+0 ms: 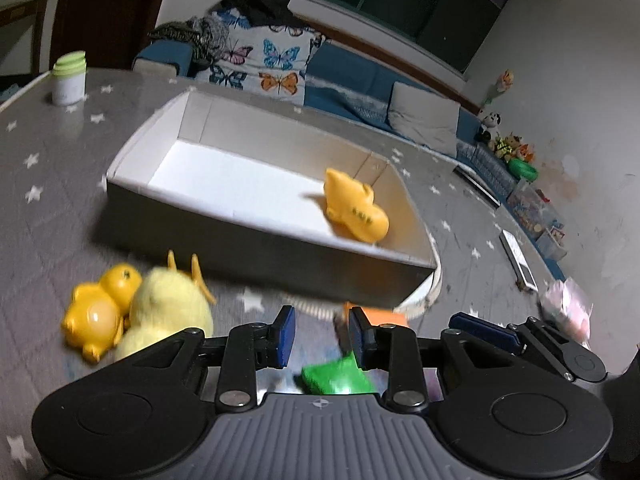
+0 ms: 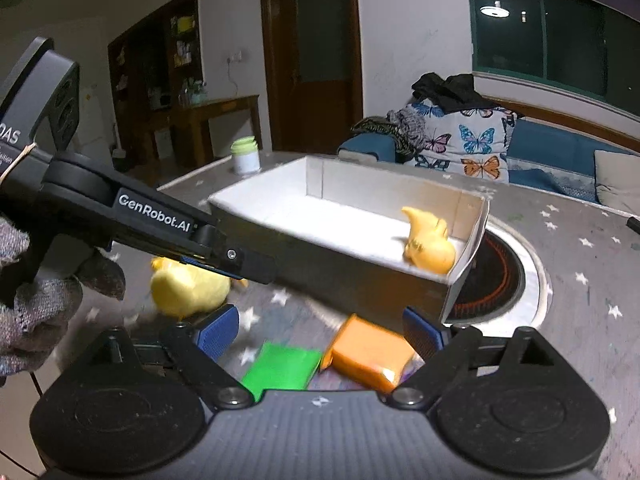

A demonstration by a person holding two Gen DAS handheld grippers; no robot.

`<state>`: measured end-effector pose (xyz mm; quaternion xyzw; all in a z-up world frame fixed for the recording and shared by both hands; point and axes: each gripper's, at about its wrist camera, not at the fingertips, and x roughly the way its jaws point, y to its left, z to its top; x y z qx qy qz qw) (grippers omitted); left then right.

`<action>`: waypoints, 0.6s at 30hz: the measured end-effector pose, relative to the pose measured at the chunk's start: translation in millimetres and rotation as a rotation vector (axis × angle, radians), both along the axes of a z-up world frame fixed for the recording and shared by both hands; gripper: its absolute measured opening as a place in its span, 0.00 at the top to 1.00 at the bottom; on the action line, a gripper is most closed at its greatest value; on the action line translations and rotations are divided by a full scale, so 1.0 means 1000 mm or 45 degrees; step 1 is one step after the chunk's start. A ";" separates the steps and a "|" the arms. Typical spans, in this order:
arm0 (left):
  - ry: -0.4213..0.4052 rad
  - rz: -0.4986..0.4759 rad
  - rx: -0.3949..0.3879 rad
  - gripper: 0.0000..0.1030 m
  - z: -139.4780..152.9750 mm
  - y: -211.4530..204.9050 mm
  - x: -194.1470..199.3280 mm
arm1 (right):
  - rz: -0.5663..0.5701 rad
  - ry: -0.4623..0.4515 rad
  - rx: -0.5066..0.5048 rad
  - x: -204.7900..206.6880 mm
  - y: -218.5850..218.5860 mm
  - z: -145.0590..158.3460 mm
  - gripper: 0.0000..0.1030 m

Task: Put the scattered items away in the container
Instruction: 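Lower the left tool onto the green packet and grasp it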

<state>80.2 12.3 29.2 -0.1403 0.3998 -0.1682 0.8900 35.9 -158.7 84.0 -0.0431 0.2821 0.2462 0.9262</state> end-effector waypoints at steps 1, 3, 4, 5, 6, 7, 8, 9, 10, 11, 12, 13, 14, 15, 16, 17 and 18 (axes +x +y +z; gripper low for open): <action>0.011 0.000 0.001 0.69 -0.003 0.000 -0.001 | 0.003 0.007 -0.002 -0.002 0.001 -0.001 0.12; 0.034 -0.005 0.009 0.69 -0.008 -0.002 -0.003 | 0.007 0.021 -0.006 -0.005 0.002 -0.004 0.12; 0.043 -0.010 0.014 0.69 -0.010 -0.002 -0.004 | 0.010 0.027 -0.004 -0.006 0.003 -0.005 0.12; 0.050 -0.013 0.018 0.69 -0.012 -0.003 -0.006 | 0.014 0.034 -0.002 -0.008 0.004 -0.006 0.12; 0.055 -0.016 0.019 0.69 -0.015 -0.003 -0.008 | 0.018 0.041 -0.002 -0.010 0.005 -0.008 0.12; 0.062 -0.018 0.016 0.69 -0.016 -0.003 -0.010 | 0.023 0.046 -0.011 -0.013 0.006 -0.010 0.12; 0.069 -0.020 0.013 0.69 -0.018 -0.003 -0.012 | 0.027 0.050 -0.020 -0.016 0.008 -0.012 0.12; 0.077 -0.022 0.009 0.69 -0.020 -0.004 -0.013 | 0.031 0.052 -0.030 -0.016 0.009 -0.014 0.12; 0.083 -0.023 0.008 0.69 -0.022 -0.004 -0.014 | 0.035 0.055 -0.038 -0.017 0.010 -0.015 0.13; 0.090 -0.025 0.007 0.69 -0.023 -0.004 -0.015 | 0.039 0.058 -0.046 -0.018 0.012 -0.017 0.13; 0.096 -0.026 0.006 0.69 -0.025 -0.004 -0.016 | 0.043 0.061 -0.053 -0.018 0.013 -0.018 0.13; 0.103 -0.028 0.005 0.69 -0.026 -0.005 -0.016 | 0.047 0.067 -0.055 -0.018 0.013 -0.020 0.14; 0.109 -0.029 0.003 0.69 -0.028 -0.005 -0.017 | 0.052 0.072 -0.057 -0.018 0.014 -0.022 0.14; 0.116 -0.029 0.001 0.69 -0.029 -0.006 -0.017 | 0.056 0.077 -0.059 -0.018 0.015 -0.023 0.14; 0.121 -0.030 -0.002 0.69 -0.030 -0.006 -0.017 | 0.058 0.081 -0.062 -0.017 0.015 -0.024 0.16; 0.126 -0.031 -0.005 0.69 -0.031 -0.006 -0.016 | 0.060 0.086 -0.067 -0.017 0.016 -0.025 0.16; 0.131 -0.030 -0.010 0.69 -0.032 -0.006 -0.016 | 0.062 0.092 -0.070 -0.016 0.017 -0.026 0.17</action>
